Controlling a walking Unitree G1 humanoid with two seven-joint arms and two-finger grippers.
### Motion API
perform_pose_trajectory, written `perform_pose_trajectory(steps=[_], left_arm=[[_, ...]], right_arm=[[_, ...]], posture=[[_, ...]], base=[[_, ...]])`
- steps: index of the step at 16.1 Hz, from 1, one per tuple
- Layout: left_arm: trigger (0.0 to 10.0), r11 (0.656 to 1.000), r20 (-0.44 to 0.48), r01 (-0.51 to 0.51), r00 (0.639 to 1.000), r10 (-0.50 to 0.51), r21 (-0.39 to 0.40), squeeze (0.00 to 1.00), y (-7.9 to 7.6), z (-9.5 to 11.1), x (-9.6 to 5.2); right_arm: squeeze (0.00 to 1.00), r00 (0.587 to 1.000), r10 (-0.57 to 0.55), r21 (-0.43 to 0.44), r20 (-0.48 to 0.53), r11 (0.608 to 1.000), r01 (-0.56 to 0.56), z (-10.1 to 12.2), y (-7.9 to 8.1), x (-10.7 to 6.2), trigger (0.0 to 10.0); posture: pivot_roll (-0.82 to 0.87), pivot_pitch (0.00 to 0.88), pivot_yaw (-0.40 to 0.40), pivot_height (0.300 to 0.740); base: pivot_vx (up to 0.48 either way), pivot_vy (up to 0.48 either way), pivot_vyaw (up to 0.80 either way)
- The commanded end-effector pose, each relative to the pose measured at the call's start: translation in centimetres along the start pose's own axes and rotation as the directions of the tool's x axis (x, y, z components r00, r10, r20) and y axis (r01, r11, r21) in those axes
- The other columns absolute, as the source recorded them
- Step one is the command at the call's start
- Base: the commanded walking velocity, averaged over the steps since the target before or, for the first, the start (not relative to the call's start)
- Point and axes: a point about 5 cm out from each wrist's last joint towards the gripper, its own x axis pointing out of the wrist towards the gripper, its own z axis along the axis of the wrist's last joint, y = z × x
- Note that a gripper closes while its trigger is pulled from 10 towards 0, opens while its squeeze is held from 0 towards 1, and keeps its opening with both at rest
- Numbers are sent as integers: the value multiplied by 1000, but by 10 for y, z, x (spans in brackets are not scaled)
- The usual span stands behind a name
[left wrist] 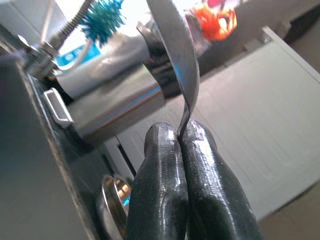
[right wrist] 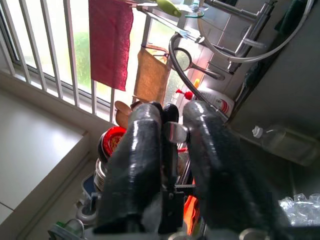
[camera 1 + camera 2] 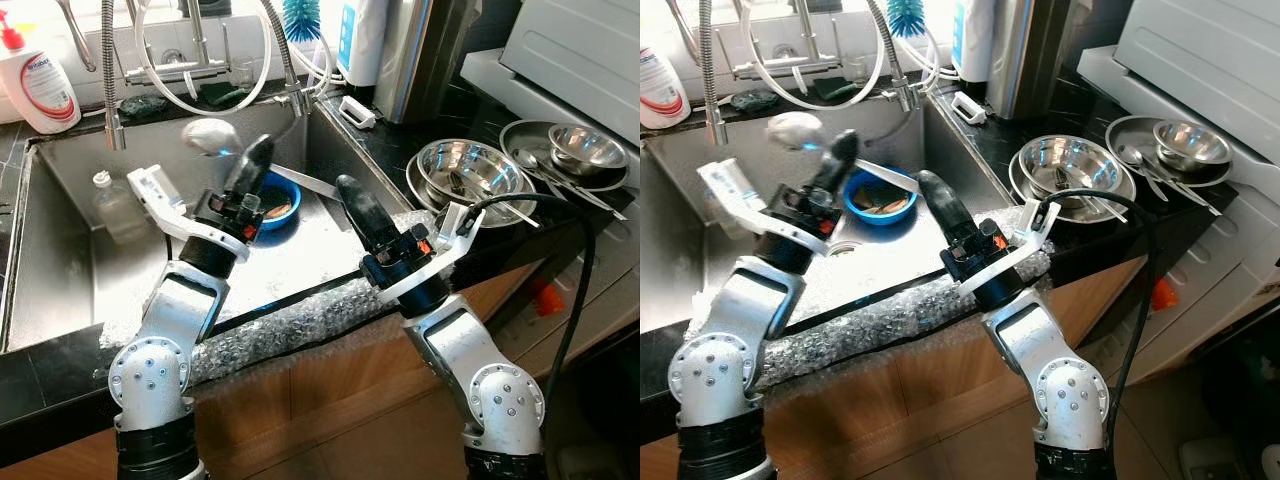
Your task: Kitchen organization
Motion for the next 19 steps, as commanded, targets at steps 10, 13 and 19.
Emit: perform_pose_trajectory(steps=[10, 13, 19], left_arm=[[10000, 877, 405, -334, 896, 181, 347, 0, 15, 81, 1], [10000, 733, 396, -378, 904, 160, 566, 0, 13, 85, 5], [10000, 306, 180, -260, 947, 266, 916, 0, 44, 41, 3]], right_arm=[[0, 995, -94, -124, -32, 988, 90, -21, -7, -9, 10000], [0, 990, -140, -292, 17, 946, 139, -8, -5, -1, 10000], [0, 957, -276, -757, 86, 606, 243, 7, -9, 7, 10000]], posture=[[12, 75, -34, 740], [11, 80, -30, 740], [-1, 90, -18, 740]], base=[[0, 0, 0], [0, 0, 0], [0, 0, 0]])
